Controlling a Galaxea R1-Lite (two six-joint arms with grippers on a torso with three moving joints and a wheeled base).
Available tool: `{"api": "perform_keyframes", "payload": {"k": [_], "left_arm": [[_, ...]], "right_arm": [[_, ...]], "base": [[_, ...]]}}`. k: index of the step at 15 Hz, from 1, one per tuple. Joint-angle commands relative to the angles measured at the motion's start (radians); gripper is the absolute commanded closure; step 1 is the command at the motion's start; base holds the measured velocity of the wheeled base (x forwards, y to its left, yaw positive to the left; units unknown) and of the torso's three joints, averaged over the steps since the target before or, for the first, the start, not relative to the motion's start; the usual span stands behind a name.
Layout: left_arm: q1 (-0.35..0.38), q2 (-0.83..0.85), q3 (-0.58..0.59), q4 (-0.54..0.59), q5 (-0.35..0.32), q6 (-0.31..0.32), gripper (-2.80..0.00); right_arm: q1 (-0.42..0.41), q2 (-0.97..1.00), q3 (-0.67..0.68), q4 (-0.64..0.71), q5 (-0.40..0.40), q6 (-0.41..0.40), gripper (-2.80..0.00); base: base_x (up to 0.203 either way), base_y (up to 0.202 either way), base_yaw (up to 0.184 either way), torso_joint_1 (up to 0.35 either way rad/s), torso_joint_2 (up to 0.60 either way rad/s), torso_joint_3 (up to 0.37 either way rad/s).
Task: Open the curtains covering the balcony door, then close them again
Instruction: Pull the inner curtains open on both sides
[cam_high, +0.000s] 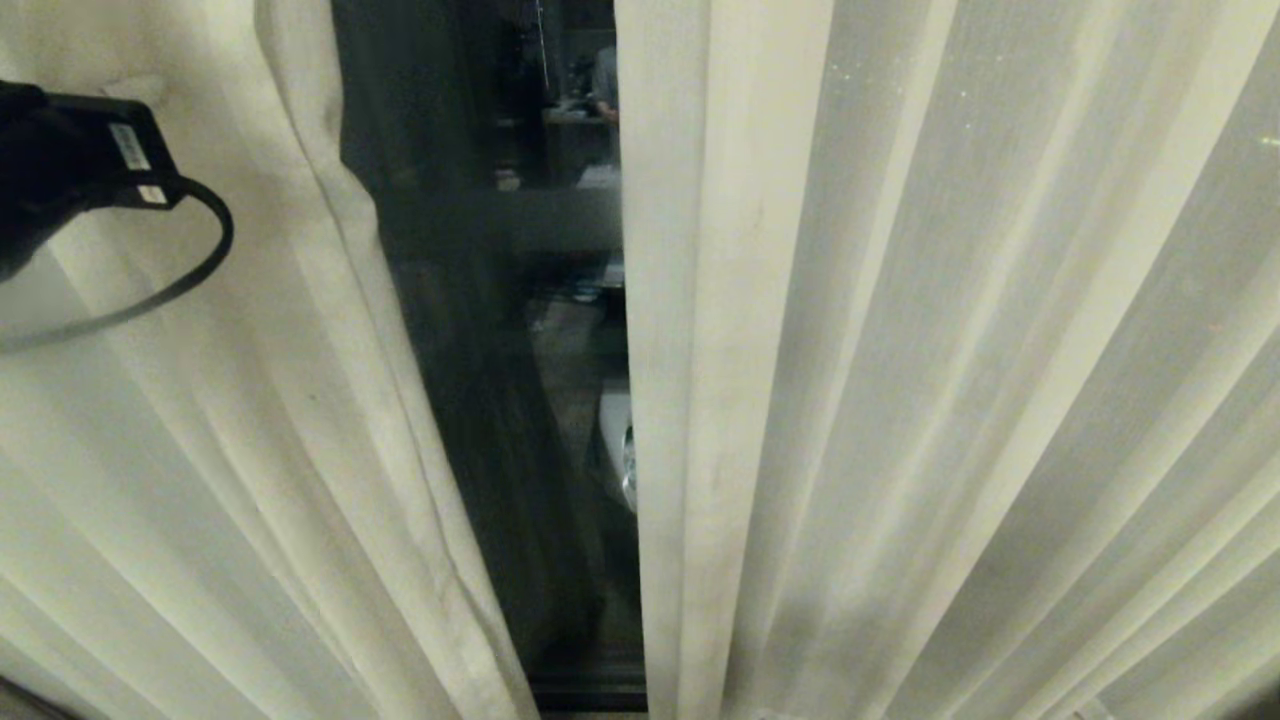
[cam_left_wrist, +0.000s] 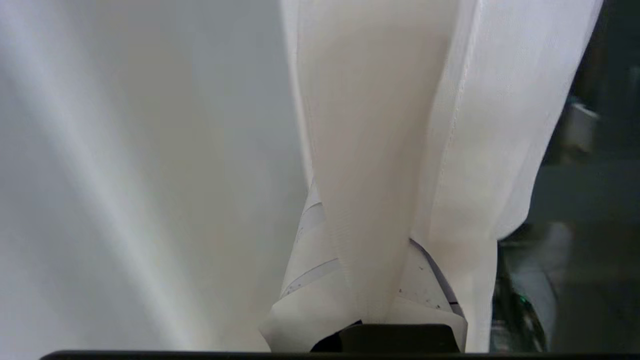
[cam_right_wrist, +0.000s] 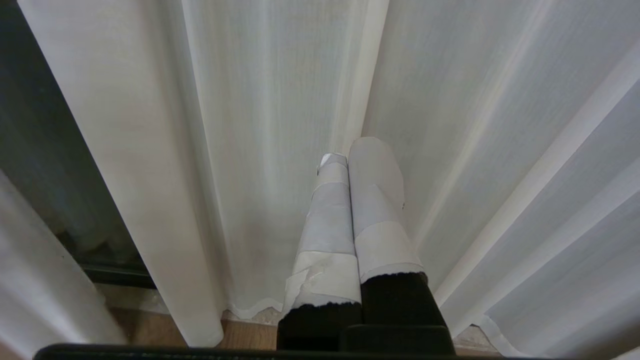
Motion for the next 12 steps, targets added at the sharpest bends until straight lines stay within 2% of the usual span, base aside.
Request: {"api": "perform_keyframes", "payload": {"k": [1, 7, 9, 12], "left_arm": [[0.027, -0.017, 0.013, -0.004, 0.002, -0.023, 0.00], [0.063, -0.017, 0.027, -0.004, 0.011, -0.032, 0.00], [0.107, -0.019, 0.032, -0.003, 0.005, -0.042, 0.00], [0.119, -0.029, 0.043, 0.002, 0.008, -0.046, 0.00]], "right_arm": [[0.000, 0.002, 0.001, 0.000, 0.000, -0.001, 0.00], [0.000, 0.002, -0.001, 0.000, 0.000, -0.001, 0.00], [0.000, 0.002, 0.001, 0.000, 0.000, -0.001, 0.00], [0.000, 0.002, -0.001, 0.000, 0.000, -0.001, 0.00]], "base": [[0.000, 0.000, 0.000, 0.000, 0.00, 0.000], [0.000, 0.000, 0.000, 0.000, 0.00, 0.000], [0.000, 0.000, 0.000, 0.000, 0.00, 0.000], [0.000, 0.000, 0.000, 0.000, 0.00, 0.000]]}}
